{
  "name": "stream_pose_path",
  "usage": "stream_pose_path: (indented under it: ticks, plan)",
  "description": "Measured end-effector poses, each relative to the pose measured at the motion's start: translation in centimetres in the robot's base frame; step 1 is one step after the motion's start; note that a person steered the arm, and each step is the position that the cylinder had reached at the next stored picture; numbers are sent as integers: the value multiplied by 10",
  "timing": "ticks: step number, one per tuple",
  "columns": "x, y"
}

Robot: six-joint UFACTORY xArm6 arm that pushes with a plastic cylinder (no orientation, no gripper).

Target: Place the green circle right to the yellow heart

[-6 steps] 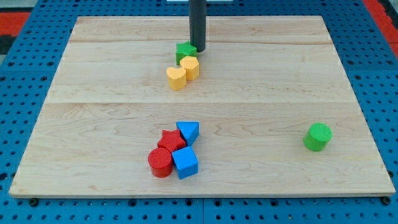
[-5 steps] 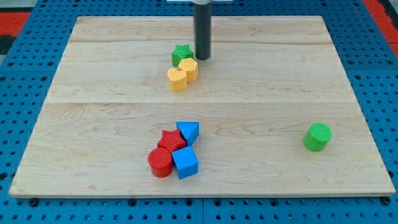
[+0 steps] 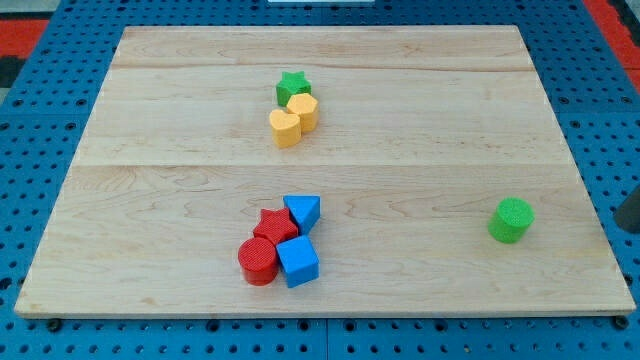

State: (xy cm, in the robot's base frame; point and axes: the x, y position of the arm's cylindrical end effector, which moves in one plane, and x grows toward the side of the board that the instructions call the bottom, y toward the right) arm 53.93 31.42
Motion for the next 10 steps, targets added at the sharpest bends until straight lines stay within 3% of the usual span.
stream_pose_path:
  ticks: [2, 4, 5, 7, 8, 9, 10]
  plan:
    - [-1, -122]
    - [-19, -201]
    - [-45, -224]
    - [-68, -160]
    - [-79, -224]
    - [-67, -280]
    - [-30, -298]
